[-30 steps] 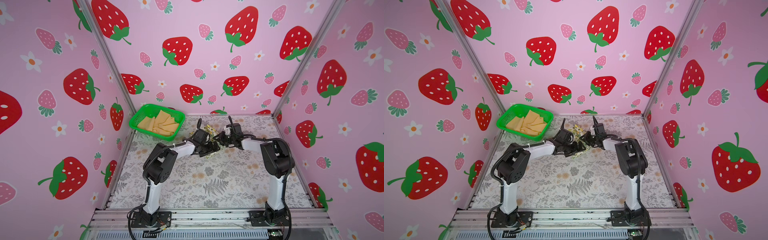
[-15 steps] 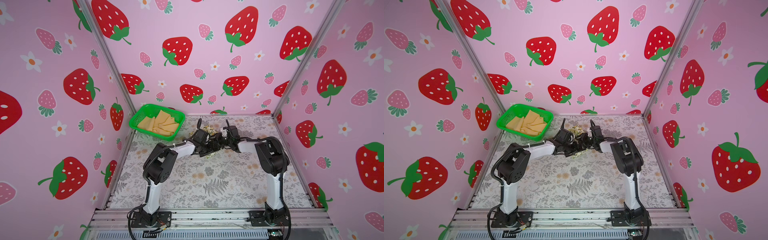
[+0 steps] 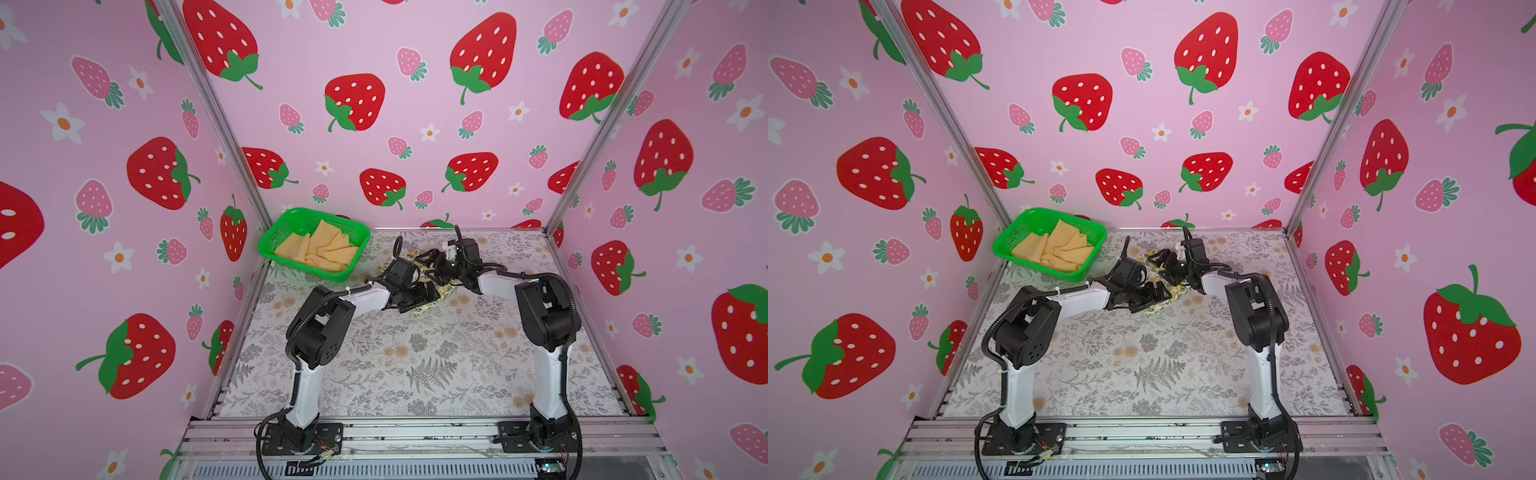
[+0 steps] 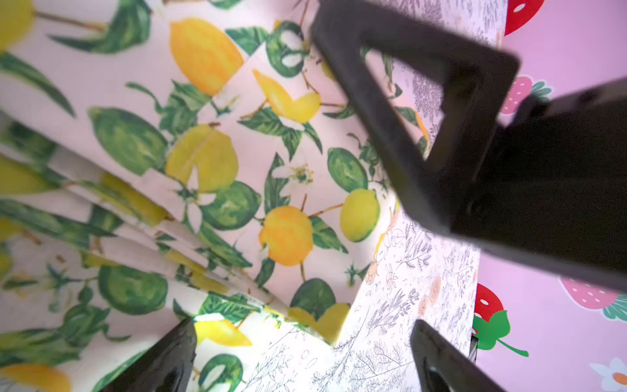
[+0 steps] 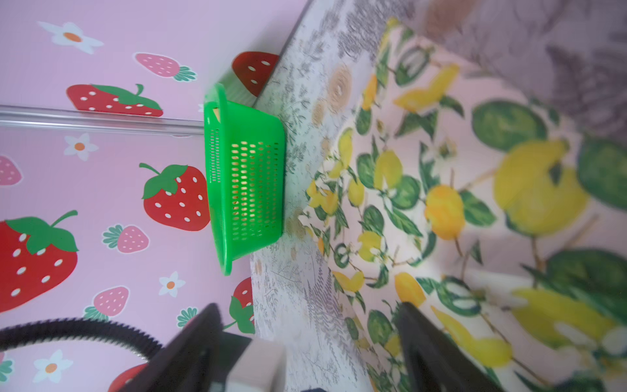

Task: Fold and stack skirts
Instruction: Fold the skirt at the top-center of the table, then rotate the skirt at the top-center of the table.

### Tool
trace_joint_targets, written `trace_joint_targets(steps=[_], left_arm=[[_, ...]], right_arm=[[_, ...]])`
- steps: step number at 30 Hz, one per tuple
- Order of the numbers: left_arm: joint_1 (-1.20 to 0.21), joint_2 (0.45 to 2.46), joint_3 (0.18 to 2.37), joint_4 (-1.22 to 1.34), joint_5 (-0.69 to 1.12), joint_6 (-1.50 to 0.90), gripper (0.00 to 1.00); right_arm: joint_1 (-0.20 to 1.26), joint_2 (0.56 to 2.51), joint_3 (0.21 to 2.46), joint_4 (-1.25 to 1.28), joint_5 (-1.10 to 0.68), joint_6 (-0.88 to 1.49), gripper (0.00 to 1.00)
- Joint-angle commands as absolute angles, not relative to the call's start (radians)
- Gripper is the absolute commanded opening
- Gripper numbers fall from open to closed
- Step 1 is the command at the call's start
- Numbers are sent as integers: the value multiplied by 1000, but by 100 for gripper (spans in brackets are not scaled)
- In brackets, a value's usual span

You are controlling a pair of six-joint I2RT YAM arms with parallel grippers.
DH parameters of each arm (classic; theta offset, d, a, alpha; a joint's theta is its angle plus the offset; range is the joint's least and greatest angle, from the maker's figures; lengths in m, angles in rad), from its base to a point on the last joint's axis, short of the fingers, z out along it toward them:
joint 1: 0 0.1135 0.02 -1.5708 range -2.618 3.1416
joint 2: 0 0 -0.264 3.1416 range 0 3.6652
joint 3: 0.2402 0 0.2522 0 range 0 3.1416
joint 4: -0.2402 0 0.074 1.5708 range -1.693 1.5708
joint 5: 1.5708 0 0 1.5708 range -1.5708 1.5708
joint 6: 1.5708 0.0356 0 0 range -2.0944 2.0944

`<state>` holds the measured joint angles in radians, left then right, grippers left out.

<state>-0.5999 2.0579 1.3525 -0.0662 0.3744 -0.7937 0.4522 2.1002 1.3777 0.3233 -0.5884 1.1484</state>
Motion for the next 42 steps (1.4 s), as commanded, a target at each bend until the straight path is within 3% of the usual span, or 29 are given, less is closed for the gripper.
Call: trace_joint_targets(steps=[1, 6, 15, 23, 41, 42], left_arm=[[-606, 2084, 1376, -132, 382, -811, 99], [-601, 2108, 1416, -142, 373, -830, 97], [-575, 2162, 1465, -124, 371, -895, 88], [-557, 2164, 1447, -99, 357, -916, 68], [-518, 2170, 1451, -77, 363, -939, 44], [-518, 2172, 1450, -78, 362, -937, 39]], right_arm=[[419, 2050, 1447, 177, -564, 999, 100], [397, 2040, 1503, -22, -453, 801, 100], [384, 2033, 1445, -75, -385, 689, 100], [376, 2055, 1389, -50, -386, 672, 100], [389, 1970, 1216, 120, -475, 773, 100], [392, 1964, 1213, 125, -477, 776, 100]])
